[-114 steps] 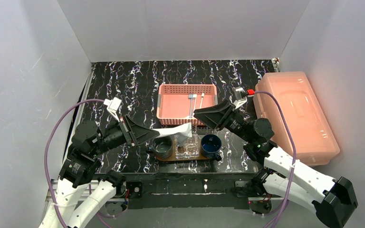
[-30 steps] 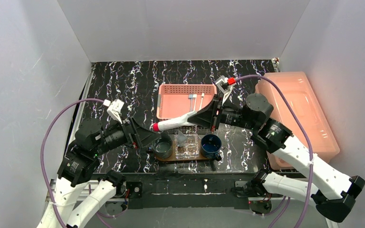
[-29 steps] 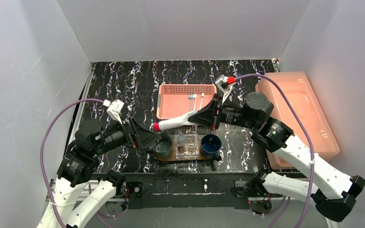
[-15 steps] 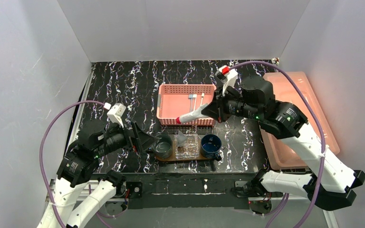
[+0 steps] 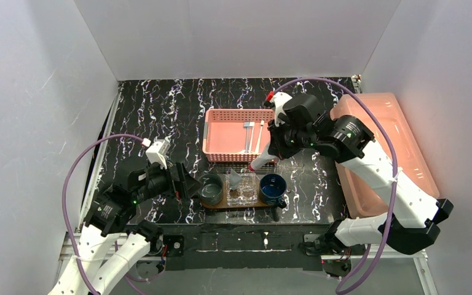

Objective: Prepare toiletry sets of a toothbrush and toothpaste on the tray

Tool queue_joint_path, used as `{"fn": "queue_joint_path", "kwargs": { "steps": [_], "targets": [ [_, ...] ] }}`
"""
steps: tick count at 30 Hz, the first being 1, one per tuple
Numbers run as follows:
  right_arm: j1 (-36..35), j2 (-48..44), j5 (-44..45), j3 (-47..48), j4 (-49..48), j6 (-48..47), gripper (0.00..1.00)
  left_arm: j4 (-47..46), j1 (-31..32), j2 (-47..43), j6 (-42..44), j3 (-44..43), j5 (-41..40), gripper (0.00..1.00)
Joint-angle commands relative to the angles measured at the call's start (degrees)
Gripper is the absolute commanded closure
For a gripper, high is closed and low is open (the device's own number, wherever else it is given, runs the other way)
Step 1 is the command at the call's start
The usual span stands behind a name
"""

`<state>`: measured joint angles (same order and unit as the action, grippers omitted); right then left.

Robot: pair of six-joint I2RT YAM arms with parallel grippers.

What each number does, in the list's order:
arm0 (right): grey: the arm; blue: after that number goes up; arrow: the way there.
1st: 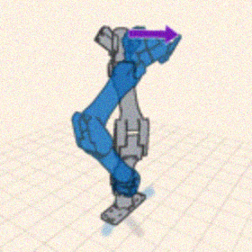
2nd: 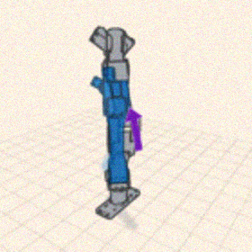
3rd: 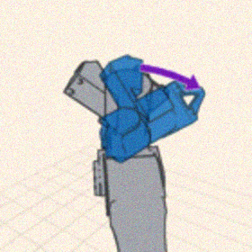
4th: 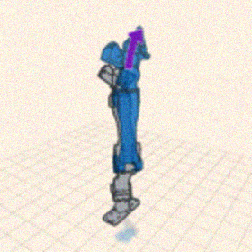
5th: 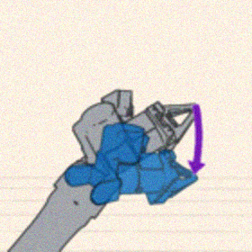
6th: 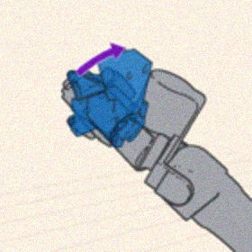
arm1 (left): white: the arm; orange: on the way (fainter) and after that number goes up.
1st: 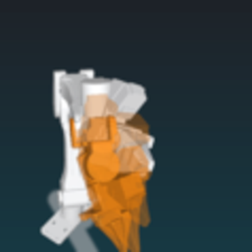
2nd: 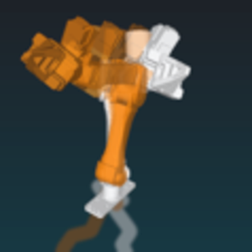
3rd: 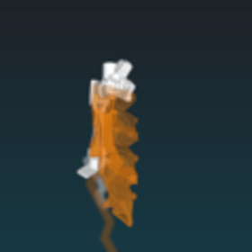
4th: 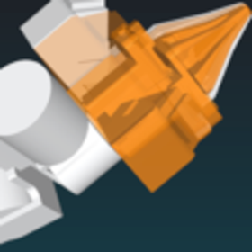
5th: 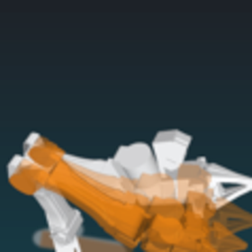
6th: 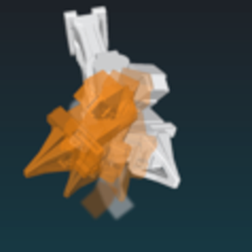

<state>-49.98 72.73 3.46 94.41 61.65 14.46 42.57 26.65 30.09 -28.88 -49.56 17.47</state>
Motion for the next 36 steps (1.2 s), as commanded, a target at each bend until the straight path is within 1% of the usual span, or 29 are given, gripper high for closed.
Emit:
{"fn": "queue_joint_path", "kwargs": {
  "steps": [1, 7, 17, 26, 36],
  "targets": [
    [-2.59, 1.19, 2.81, 4.53, 1.95, -0.65, 0.99, 0.94, 0.07, -0.82, 2.15, 1.95, -2.41, 0.02],
    [-9.76, 4.77, 10.51, 7.53, 4.76, 1.35, 0.99, 0.21, 0.07, -0.91, 2.17, 3.59, -2.62, 0.02],
    [-17.01, 9.94, 19.05, 9.77, 6.85, 3.55, 0.99, -0.99, 0.07, -0.96, 1.46, 5.27, -1.48, 0.02],
    [-19.36, 12.84, 21.63, 8.71, 5.54, 4.0, 0.99, -1.17, 0.07, -1.32, 1.37, 5.52, -0.78, 0.02],
    [-19.55, 14.05, 21.14, 6.13, 2.82, 4.01, 0.99, -1.35, 0.12, -1.22, 1.46, 5.62, -0.14, 0.02]
  ]
}}
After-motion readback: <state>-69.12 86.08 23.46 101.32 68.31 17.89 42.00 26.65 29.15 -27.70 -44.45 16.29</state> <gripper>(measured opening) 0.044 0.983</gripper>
